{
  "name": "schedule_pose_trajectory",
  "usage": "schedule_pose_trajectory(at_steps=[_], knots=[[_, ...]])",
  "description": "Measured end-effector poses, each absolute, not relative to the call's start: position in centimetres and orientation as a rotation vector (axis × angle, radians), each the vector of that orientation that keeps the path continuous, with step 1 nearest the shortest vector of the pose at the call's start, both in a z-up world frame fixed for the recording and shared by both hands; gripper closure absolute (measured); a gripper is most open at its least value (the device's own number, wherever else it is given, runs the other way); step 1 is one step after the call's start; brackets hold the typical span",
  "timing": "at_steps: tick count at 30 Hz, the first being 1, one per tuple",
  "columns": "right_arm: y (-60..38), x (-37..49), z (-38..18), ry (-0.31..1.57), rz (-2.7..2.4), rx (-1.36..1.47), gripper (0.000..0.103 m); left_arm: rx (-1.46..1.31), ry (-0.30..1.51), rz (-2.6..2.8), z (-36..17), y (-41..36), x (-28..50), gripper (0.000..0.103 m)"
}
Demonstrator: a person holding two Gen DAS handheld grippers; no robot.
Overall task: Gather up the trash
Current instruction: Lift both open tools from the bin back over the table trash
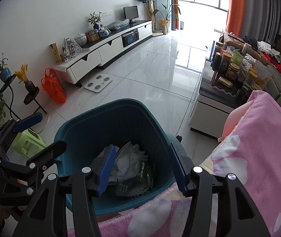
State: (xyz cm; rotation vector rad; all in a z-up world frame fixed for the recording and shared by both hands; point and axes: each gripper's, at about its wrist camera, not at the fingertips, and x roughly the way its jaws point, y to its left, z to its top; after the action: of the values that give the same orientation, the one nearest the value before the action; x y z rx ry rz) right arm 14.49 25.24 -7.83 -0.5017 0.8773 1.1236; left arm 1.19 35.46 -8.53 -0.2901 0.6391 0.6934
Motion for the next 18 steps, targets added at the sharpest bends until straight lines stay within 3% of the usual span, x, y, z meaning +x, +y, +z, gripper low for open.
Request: schedule_pose_trajectory(at_steps=[4,18], knots=[[24.3,14.3,-6.9,0.848,1.129,-0.463,0.032,-0.289,0.592,0.743,-6.8,35.8,-0.9,0.006],[18.4,12.5,-3.3,0.706,1.090,-0.385,0.010,-0.278,0.452,0.697,-0.3,32.4,-4.0,0.006]])
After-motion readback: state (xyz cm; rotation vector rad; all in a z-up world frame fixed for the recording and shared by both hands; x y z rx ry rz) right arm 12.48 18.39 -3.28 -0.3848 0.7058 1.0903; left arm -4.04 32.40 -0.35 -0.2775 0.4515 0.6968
